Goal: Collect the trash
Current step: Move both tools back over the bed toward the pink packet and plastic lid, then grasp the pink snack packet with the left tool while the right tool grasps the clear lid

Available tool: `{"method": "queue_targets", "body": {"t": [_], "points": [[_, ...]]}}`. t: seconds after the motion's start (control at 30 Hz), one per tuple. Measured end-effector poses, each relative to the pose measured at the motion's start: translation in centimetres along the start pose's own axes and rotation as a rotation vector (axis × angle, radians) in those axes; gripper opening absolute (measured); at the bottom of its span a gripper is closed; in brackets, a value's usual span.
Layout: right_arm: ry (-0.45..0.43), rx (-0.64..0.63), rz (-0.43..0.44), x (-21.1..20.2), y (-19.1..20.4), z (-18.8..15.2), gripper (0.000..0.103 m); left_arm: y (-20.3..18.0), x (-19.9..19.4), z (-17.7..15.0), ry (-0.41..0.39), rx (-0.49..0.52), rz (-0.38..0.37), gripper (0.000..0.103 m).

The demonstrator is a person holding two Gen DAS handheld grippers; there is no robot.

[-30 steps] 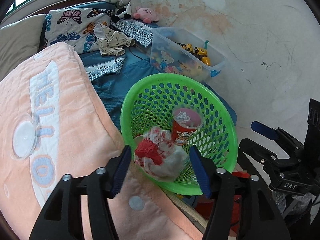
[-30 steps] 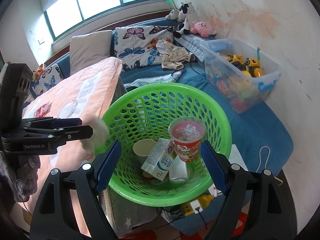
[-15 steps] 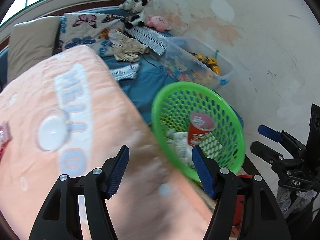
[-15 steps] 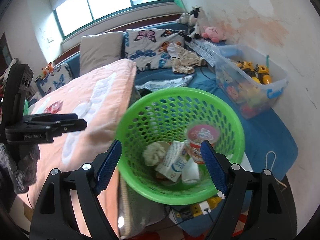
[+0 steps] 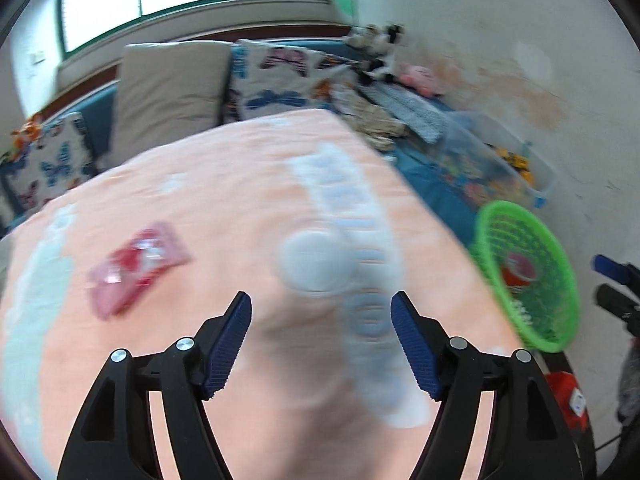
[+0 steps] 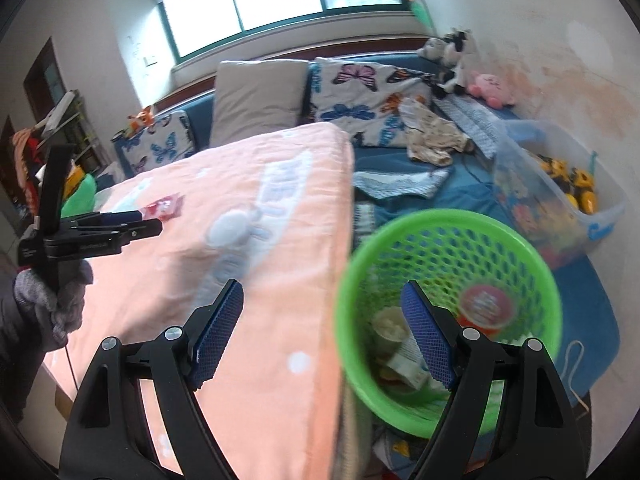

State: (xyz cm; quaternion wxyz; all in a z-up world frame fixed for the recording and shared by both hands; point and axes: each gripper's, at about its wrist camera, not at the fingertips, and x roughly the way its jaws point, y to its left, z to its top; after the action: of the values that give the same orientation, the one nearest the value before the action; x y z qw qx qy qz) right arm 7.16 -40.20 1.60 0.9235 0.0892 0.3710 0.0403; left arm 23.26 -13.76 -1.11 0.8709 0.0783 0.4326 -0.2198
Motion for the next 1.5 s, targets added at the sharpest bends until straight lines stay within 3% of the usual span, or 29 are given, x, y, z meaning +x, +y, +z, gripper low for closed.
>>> {"method": "queue_targets", "body": {"t": [0.3, 0.53, 0.7, 1.07, 1.3, 1.5], "points": [[0.023, -0.093, 0.059, 3.5, 5.7, 3.3, 0.081, 10.1, 0.4, 0.3, 0.018, -0.124, 0.134, 0.072], [0.055, -0.197, 0.107, 8.1, 11.2, 6.2, 0.081, 13.4, -0.8, 0.7, 0.006, -0.153, 0.16, 0.076], [0.081, -0.244, 0.12, 11.9, 12.9, 6.8, 0.084, 15.6, -0.5, 0.8, 0.008, -0.186, 0.157, 0.08], [0.213, -0.237, 0.117, 20.9, 13.5, 5.5, 0.086, 17.4, 3.7, 0.4, 0.067, -0.222, 0.132, 0.086], [0.255, -0.249, 0.117, 23.6, 13.4, 4.9, 0.086, 18.0, 5.5, 0.9, 0.065, -0.218, 0.146, 0.09], [0.259, -0.254, 0.136, 24.5, 13.2, 5.0, 0.09, 17.9, 6.9, 1.7, 0.063, -0.158, 0.168, 0.092]]}}
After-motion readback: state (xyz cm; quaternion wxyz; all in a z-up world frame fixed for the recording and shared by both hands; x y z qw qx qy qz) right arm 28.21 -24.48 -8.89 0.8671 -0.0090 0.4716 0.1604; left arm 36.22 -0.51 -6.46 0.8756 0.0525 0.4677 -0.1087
